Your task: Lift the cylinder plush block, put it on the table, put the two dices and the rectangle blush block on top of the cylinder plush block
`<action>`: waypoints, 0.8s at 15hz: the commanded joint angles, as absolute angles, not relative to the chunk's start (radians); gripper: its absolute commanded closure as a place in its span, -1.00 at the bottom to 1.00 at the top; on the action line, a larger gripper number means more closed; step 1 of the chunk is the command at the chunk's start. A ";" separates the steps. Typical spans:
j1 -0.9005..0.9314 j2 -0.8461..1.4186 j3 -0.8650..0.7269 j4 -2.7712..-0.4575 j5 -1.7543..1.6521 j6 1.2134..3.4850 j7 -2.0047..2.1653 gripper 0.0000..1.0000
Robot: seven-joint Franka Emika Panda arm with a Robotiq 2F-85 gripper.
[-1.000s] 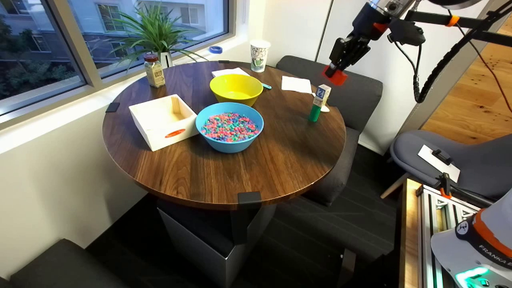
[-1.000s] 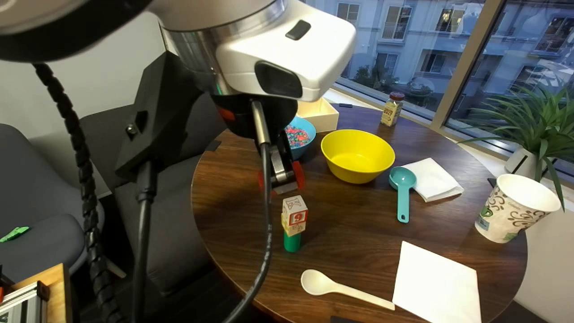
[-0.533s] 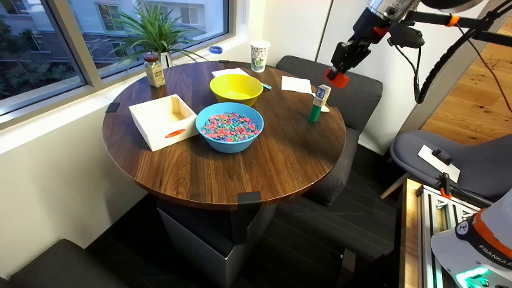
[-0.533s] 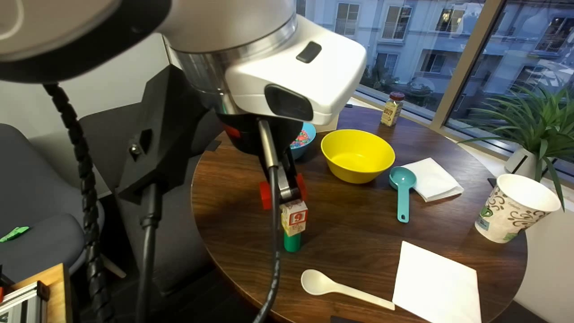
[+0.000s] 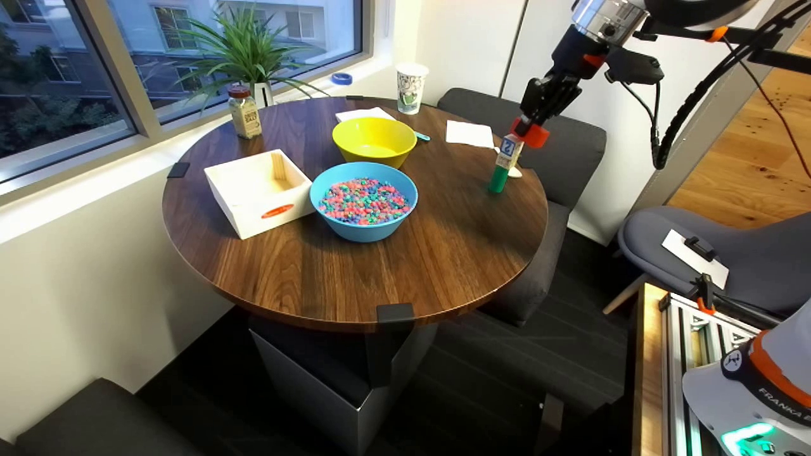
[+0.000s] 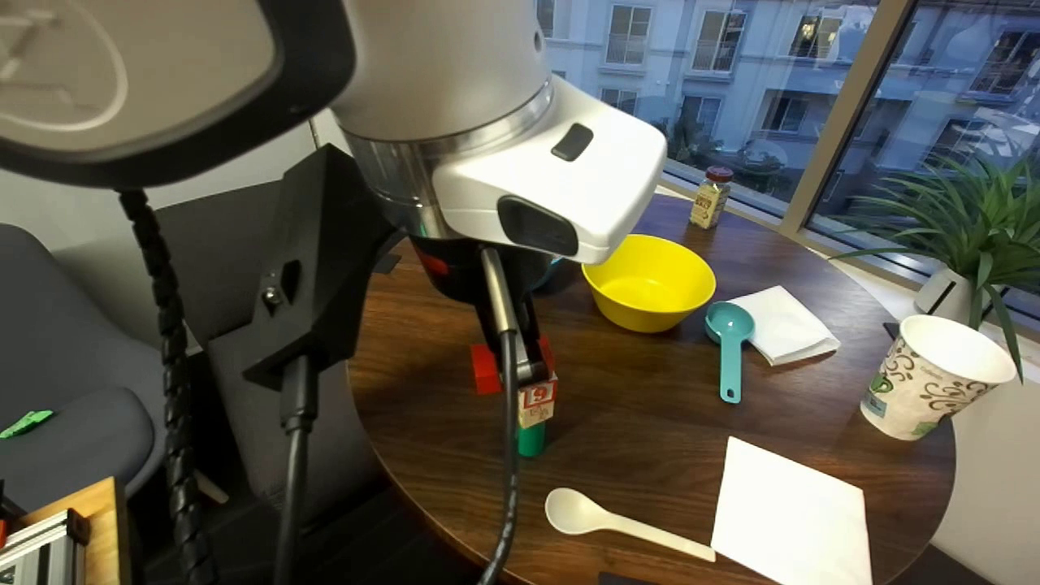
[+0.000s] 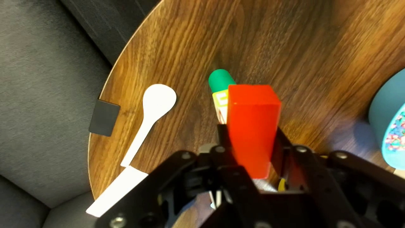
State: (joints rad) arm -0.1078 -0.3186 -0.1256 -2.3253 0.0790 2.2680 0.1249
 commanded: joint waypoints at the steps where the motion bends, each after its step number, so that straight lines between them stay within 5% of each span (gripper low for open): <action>1: -0.109 -0.299 -0.129 -2.308 0.099 2.254 0.096 0.83; 12: -0.107 -0.268 -0.131 -2.283 0.105 2.270 0.071 0.83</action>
